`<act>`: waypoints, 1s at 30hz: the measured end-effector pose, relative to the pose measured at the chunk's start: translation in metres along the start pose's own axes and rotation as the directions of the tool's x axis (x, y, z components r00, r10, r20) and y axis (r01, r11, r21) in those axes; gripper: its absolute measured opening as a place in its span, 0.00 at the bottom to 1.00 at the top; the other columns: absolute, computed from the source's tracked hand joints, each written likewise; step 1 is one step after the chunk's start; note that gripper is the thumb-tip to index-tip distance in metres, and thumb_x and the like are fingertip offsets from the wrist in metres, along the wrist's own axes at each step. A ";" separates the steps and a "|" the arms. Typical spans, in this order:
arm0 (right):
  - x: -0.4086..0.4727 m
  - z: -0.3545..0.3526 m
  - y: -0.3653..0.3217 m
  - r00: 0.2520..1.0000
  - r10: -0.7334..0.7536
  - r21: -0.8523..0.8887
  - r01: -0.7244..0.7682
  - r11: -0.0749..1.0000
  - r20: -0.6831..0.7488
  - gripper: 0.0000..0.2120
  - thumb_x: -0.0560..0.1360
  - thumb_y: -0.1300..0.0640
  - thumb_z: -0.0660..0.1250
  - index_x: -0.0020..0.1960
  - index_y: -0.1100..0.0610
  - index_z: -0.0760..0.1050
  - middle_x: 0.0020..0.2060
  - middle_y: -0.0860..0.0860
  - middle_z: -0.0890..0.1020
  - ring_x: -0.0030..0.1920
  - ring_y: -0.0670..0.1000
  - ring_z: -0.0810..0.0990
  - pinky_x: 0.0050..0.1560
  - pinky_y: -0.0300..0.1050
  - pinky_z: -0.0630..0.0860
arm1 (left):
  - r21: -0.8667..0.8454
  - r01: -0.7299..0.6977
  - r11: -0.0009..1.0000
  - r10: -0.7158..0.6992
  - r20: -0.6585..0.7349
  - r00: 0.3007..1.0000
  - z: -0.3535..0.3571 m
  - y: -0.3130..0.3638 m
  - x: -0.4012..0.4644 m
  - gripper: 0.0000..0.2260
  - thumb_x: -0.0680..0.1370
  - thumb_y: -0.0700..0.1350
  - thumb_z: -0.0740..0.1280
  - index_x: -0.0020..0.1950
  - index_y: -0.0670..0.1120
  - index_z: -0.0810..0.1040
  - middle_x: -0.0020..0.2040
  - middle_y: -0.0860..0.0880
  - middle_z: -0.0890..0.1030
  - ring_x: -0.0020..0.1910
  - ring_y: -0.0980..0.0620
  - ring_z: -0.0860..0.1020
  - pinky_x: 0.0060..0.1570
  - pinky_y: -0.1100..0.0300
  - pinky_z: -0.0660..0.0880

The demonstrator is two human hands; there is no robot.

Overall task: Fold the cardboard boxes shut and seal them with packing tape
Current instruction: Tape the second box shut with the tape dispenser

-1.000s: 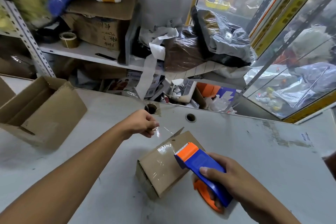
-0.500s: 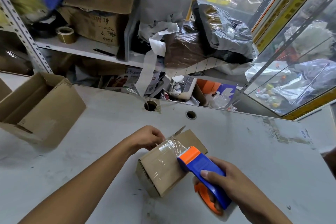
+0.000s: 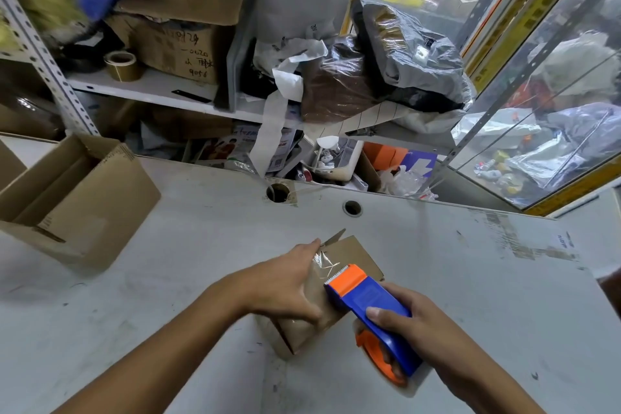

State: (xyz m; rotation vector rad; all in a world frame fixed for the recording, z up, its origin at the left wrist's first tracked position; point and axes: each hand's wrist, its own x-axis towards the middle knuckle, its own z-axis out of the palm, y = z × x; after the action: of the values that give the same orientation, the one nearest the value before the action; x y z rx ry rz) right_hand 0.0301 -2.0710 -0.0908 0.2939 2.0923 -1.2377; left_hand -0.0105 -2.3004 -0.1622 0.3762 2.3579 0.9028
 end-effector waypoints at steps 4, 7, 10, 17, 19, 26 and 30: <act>-0.006 0.001 -0.002 0.999 -0.029 0.055 0.028 0.998 0.020 0.06 0.79 0.54 0.67 0.56 0.50 0.80 0.37 0.51 0.87 0.29 0.50 0.79 0.31 0.40 0.78 | 0.321 0.093 0.943 -0.023 -0.216 0.976 0.030 0.017 0.002 0.59 0.65 0.69 0.73 0.82 0.46 0.42 0.76 0.46 0.62 0.72 0.47 0.65 0.67 0.49 0.70; -0.010 0.001 0.001 0.999 -0.034 0.072 0.033 0.997 0.022 0.07 0.80 0.54 0.66 0.56 0.51 0.79 0.39 0.54 0.87 0.29 0.51 0.79 0.31 0.43 0.78 | 0.340 0.132 0.931 -0.006 -0.347 0.938 0.042 0.014 0.007 0.55 0.65 0.71 0.68 0.81 0.46 0.46 0.72 0.48 0.67 0.67 0.48 0.69 0.61 0.50 0.74; -0.019 0.001 0.007 0.998 -0.047 0.085 0.044 0.995 0.038 0.07 0.80 0.54 0.65 0.57 0.52 0.79 0.37 0.54 0.87 0.28 0.50 0.79 0.31 0.42 0.77 | 0.351 0.134 0.927 0.012 -0.384 0.923 0.046 0.008 0.006 0.56 0.63 0.73 0.66 0.81 0.47 0.48 0.70 0.49 0.69 0.65 0.49 0.70 0.59 0.50 0.74; -0.040 -0.003 0.036 0.999 -0.018 0.076 0.015 0.997 0.040 0.09 0.80 0.55 0.66 0.59 0.52 0.79 0.32 0.51 0.85 0.27 0.50 0.79 0.31 0.40 0.76 | 0.382 0.119 0.917 0.039 -0.383 0.923 0.038 0.004 0.004 0.56 0.62 0.76 0.64 0.80 0.46 0.50 0.69 0.49 0.70 0.64 0.49 0.72 0.57 0.51 0.75; -0.043 -0.004 0.044 0.999 0.010 0.038 -0.011 0.999 0.030 0.09 0.79 0.54 0.66 0.58 0.52 0.80 0.36 0.51 0.86 0.29 0.47 0.81 0.34 0.38 0.76 | 0.374 0.128 0.918 0.025 -0.377 0.926 0.036 0.005 0.004 0.56 0.62 0.73 0.65 0.81 0.46 0.50 0.69 0.49 0.70 0.64 0.48 0.72 0.57 0.51 0.75; -0.031 0.000 0.054 0.999 0.046 -0.006 -0.046 0.999 0.023 0.07 0.78 0.56 0.67 0.53 0.57 0.80 0.44 0.60 0.87 0.28 0.49 0.79 0.32 0.40 0.76 | 0.400 0.123 0.908 -0.010 -0.274 0.962 0.034 0.010 0.006 0.57 0.64 0.74 0.66 0.81 0.45 0.46 0.75 0.46 0.65 0.71 0.46 0.67 0.64 0.46 0.69; -0.015 0.004 0.047 0.994 0.107 -0.064 -0.106 0.992 0.016 0.09 0.78 0.54 0.67 0.54 0.58 0.79 0.44 0.61 0.87 0.29 0.50 0.80 0.32 0.42 0.78 | 0.392 0.197 0.898 -0.072 -0.311 0.948 0.042 0.018 0.009 0.57 0.64 0.81 0.56 0.81 0.45 0.49 0.76 0.45 0.65 0.72 0.45 0.67 0.66 0.41 0.67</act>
State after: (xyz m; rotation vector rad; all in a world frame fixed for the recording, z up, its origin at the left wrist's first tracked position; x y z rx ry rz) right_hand 0.0669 -2.0481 -0.1147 0.3586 2.0666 -1.1055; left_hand 0.0088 -2.2612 -0.1787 0.2501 2.8143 0.3946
